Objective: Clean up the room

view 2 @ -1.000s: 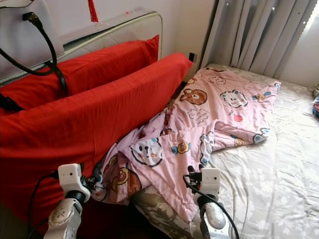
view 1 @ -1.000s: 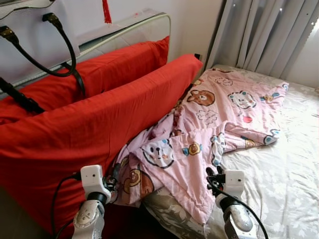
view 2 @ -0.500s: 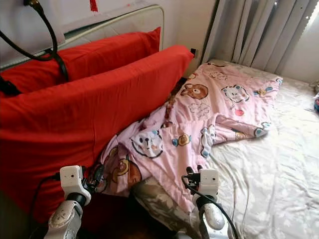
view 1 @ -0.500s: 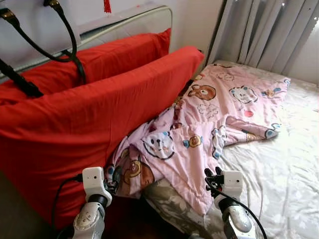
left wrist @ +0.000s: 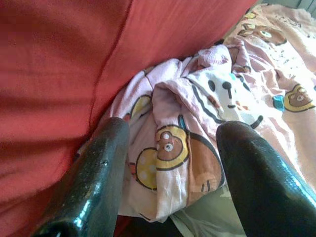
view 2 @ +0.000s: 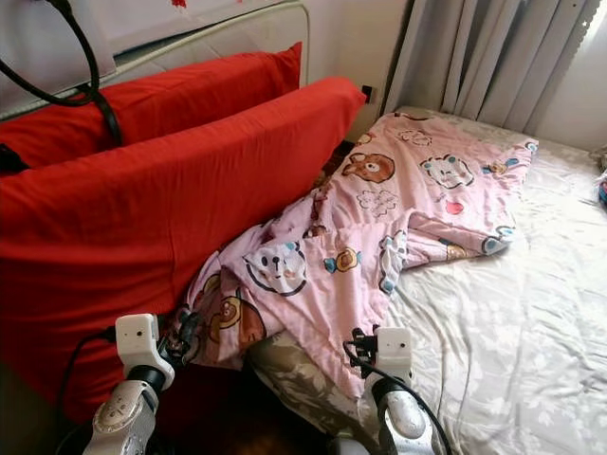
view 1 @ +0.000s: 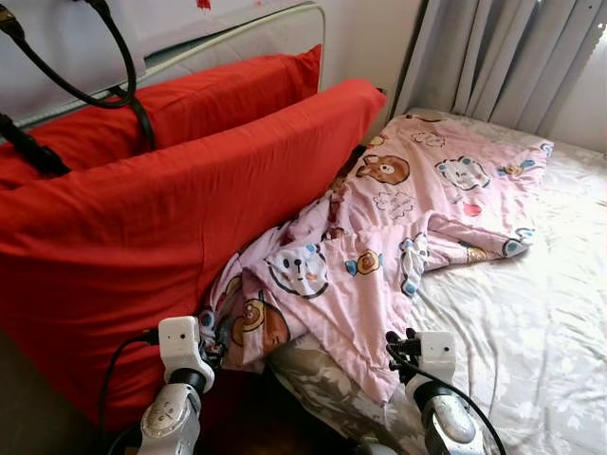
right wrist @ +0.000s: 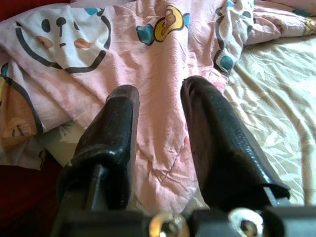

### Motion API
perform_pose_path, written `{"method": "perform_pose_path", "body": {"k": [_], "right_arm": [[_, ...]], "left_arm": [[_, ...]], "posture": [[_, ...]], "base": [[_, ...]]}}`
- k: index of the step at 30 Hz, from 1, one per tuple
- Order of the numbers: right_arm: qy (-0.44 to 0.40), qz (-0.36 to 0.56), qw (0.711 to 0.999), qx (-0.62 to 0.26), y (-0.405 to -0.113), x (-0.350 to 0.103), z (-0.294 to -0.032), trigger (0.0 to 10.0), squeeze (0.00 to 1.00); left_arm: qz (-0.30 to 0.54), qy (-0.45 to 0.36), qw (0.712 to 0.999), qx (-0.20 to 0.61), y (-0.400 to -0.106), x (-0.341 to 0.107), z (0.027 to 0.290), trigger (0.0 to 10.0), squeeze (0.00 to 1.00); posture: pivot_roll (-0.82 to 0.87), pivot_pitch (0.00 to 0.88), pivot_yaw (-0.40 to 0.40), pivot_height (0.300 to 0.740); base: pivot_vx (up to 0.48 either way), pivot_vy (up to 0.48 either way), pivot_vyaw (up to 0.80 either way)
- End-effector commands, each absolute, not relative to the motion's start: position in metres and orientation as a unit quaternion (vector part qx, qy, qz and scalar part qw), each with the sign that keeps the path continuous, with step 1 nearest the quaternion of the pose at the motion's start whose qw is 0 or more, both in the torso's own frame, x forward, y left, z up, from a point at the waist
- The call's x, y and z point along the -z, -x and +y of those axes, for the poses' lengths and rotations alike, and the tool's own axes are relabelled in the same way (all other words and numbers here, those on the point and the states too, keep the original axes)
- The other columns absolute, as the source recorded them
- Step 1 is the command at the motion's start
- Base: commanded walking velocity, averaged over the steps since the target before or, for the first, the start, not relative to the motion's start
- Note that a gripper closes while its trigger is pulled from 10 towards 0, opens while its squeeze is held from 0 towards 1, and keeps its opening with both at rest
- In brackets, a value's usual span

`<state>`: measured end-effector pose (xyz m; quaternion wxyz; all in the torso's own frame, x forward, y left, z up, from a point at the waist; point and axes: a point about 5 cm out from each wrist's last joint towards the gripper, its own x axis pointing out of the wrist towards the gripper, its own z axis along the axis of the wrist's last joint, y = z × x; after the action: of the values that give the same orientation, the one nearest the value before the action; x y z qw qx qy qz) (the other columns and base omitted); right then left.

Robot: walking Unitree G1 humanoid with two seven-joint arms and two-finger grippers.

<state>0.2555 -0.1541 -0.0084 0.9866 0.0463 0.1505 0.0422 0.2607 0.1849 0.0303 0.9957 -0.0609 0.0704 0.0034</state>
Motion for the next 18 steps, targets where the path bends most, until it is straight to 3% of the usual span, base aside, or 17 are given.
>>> {"method": "perform_pose_path", "body": {"k": [1, 18], "right_arm": [[-0.054, 0.153, 0.986, -0.041, -0.2529, 0.0111, -0.1548, 10.0, 0.0], [-0.055, 0.166, 0.984, -0.043, -0.2515, 0.0174, -0.1548, 10.0, 0.0]], "left_arm": [[0.075, 0.062, 0.995, 0.001, -0.2607, -0.0299, 0.1822, 10.0, 0.0], [0.079, 0.061, 0.995, 0.008, -0.2605, -0.0306, 0.1797, 10.0, 0.0]], "posture": [[-0.02, 0.034, -0.024, 0.636], [-0.01, 0.039, -0.024, 0.636]], "base": [[0.0, 0.0, 0.0], [0.0, 0.0, 0.0]]}}
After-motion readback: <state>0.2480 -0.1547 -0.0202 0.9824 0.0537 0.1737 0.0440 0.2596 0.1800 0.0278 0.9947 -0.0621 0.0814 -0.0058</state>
